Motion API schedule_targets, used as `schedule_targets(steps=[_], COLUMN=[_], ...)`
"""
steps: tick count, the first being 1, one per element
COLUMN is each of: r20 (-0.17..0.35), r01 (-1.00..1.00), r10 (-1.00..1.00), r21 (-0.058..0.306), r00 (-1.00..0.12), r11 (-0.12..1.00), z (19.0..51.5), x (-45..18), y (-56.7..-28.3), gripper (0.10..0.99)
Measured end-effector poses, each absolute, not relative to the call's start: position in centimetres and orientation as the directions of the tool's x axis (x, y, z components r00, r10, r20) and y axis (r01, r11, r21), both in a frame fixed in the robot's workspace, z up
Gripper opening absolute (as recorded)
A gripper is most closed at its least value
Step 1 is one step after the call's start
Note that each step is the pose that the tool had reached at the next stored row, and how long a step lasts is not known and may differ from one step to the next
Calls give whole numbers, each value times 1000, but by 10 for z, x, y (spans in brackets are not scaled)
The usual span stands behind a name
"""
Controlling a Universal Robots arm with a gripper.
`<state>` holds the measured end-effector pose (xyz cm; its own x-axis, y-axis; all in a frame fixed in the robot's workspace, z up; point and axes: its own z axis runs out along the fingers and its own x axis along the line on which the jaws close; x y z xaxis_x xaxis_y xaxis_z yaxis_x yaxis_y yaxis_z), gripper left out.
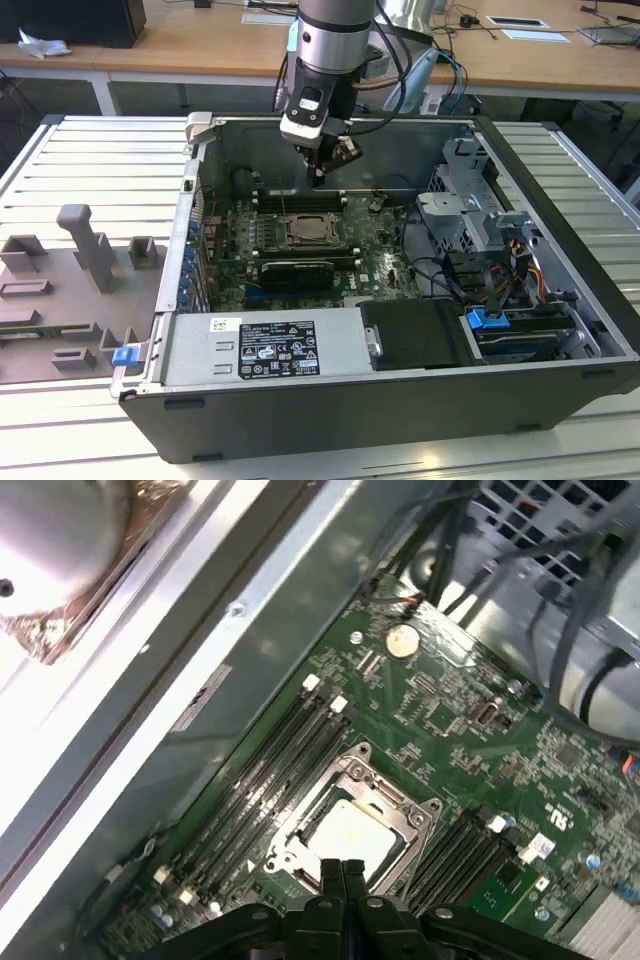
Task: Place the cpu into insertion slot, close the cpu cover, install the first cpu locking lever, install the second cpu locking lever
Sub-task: 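Install the first cpu locking lever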
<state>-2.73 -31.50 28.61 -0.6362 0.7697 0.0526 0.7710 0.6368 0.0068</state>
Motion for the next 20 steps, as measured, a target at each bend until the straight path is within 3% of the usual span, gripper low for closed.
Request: schedule_targets(steps=[20], r20=[51], r01=[413], r10=[412], r21=[8], r00=[-910], r11=[911], z=[284], x=[-27], y=[-315], gripper=[106])
